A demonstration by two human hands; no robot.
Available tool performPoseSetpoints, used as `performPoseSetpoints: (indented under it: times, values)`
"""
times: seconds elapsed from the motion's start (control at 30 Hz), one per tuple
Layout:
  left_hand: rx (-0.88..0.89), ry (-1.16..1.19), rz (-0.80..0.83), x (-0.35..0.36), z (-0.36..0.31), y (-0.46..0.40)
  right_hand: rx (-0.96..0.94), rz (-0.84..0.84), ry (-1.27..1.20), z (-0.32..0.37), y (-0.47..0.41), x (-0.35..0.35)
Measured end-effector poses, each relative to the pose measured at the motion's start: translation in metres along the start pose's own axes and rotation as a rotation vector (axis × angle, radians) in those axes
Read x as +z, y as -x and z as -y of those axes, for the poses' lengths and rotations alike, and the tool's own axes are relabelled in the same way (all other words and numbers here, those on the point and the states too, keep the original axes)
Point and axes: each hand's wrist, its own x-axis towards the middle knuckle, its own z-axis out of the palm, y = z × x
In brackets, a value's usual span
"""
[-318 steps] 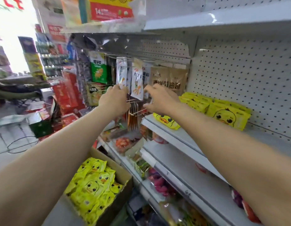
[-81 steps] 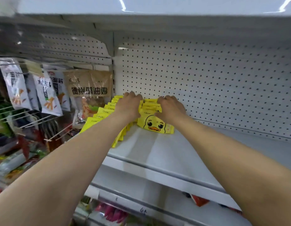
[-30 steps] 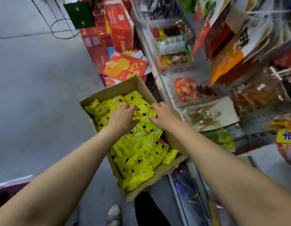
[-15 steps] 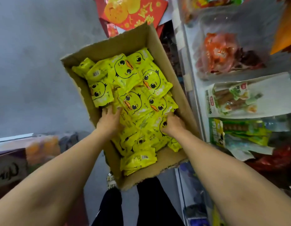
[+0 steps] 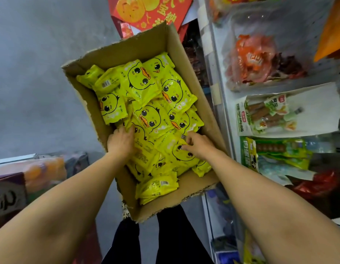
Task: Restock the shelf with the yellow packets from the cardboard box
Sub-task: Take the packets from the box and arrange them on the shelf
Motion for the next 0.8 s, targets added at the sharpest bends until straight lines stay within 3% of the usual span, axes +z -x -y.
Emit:
performPoseSetpoints:
  times: [0.13,0.27,0.4,0.63,0.8]
  values:
    - [-0.047,-0.142,0.012,-0.008,-0.004,0.007,-0.036,0.01,-0.197,0.005,0.008,-0.005]
    - [-0.038,-0.107,-0.039,-0.023,-0.01,0.017,-0.053,0.087,-0.318,-0.001,0.009,-0.004]
    - [-0.073,0.249,0.077,-0.028,-0.016,0.034,-0.086,0.126,-0.399,0.01,0.037,-0.023]
    - [-0.152,0.633,0.08,-0.055,-0.001,0.078,-0.077,-0.04,-0.489,0.028,0.097,-0.046]
    - [-0.039,1.023,0.219,-0.089,-0.004,0.121,-0.046,-0.163,-0.699,0.041,0.159,-0.06]
